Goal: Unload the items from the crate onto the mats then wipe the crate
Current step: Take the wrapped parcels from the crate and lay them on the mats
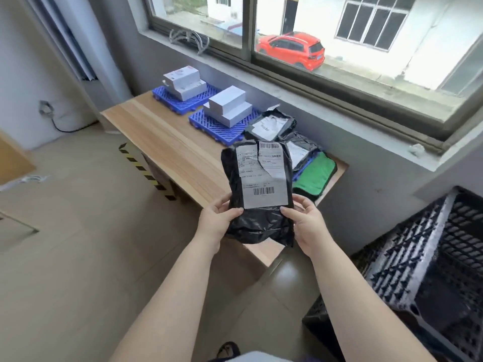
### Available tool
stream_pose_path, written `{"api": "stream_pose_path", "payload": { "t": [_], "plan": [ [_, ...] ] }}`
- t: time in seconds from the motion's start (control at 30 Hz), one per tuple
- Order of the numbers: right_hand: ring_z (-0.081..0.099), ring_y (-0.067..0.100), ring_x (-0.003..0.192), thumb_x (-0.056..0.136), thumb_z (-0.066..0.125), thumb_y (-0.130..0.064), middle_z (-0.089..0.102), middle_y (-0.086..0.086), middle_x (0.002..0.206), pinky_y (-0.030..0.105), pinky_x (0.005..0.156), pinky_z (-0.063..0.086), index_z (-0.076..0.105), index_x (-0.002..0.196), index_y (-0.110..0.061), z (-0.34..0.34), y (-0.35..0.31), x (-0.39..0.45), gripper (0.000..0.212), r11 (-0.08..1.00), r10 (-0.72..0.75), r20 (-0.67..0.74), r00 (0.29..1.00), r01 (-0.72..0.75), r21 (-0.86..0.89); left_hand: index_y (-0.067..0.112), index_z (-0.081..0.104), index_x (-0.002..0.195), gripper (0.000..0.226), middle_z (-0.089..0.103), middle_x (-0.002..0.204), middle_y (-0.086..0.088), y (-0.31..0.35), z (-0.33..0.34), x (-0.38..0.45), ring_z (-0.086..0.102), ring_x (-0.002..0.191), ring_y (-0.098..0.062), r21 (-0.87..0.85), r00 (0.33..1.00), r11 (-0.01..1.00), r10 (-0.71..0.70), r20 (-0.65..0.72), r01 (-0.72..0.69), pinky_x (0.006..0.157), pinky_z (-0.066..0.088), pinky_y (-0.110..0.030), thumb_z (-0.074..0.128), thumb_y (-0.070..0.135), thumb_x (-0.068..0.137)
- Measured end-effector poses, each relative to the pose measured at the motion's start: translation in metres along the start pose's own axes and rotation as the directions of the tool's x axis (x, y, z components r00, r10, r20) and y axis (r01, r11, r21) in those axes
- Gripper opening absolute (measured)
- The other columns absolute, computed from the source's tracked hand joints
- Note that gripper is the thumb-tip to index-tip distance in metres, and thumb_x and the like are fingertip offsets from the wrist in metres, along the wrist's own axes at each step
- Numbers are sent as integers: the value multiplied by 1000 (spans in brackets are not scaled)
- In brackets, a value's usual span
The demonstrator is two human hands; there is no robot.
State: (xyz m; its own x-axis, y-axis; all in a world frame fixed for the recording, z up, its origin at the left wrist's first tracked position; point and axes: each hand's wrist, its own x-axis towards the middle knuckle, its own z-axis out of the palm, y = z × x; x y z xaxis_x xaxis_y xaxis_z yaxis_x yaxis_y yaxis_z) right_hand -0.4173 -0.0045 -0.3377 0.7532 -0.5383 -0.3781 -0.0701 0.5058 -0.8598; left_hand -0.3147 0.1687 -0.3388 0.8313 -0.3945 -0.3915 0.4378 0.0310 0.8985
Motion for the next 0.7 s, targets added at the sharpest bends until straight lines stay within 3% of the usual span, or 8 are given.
{"api": "stream_pose_path", "payload": {
  "t": [0.1,0.23,0.3,0.43,0.53,0.6,0.7],
  "plan": [
    [71,21,73,86,56,16,70,13,95,35,65,58,56,107,-12,43,17,11,35,998,60,52,997,-59,-33,16,62,127,51,75,105,1,12,-45,9,70,99,-15,-3,998,1000,11,-54,-11,91,54,-35,69,-9,83],
    [70,26,81,86,57,16,71,14,101,44,80,54,55,112,-11,85,32,29,37,987,122,103,987,-110,-114,15,63,127,50,69,122,-8,20,-89,24,62,118,-19,-1,991,1000,17,-136,-17,103,49,-39,71,-6,82],
    [70,26,83,87,57,14,73,12,100,43,79,54,55,114,-10,99,34,40,37,982,143,123,982,-125,-142,12,61,130,52,69,121,-7,23,-102,35,62,119,-20,-6,987,1000,14,-158,-15,103,49,-39,70,-6,82],
    [70,27,84,87,57,13,74,11,101,39,75,55,56,113,-11,110,32,68,35,981,147,121,982,-129,-148,13,60,132,52,70,119,-4,37,-104,65,65,113,-15,17,989,1000,11,-147,-8,89,54,-24,68,-7,85],
    [71,23,82,87,57,13,75,8,98,35,71,55,56,111,-12,109,26,98,35,983,135,102,986,-120,-142,17,61,130,52,68,122,-4,51,-95,100,61,119,-15,78,991,997,18,-131,-8,96,52,-28,70,-5,83],
    [71,22,84,87,58,13,74,7,100,36,73,55,58,114,-12,107,20,122,37,985,126,85,988,-114,-125,16,62,129,51,68,120,-2,61,-84,127,61,116,-13,116,993,993,32,-118,-18,86,53,-20,70,-6,83],
    [69,27,97,86,61,12,70,10,112,43,82,55,58,125,-10,102,8,159,45,988,119,80,990,-111,-106,11,62,127,47,71,102,8,74,-61,160,68,91,-2,135,993,991,17,-117,-1,64,51,-11,67,-8,85]
  ]
}}
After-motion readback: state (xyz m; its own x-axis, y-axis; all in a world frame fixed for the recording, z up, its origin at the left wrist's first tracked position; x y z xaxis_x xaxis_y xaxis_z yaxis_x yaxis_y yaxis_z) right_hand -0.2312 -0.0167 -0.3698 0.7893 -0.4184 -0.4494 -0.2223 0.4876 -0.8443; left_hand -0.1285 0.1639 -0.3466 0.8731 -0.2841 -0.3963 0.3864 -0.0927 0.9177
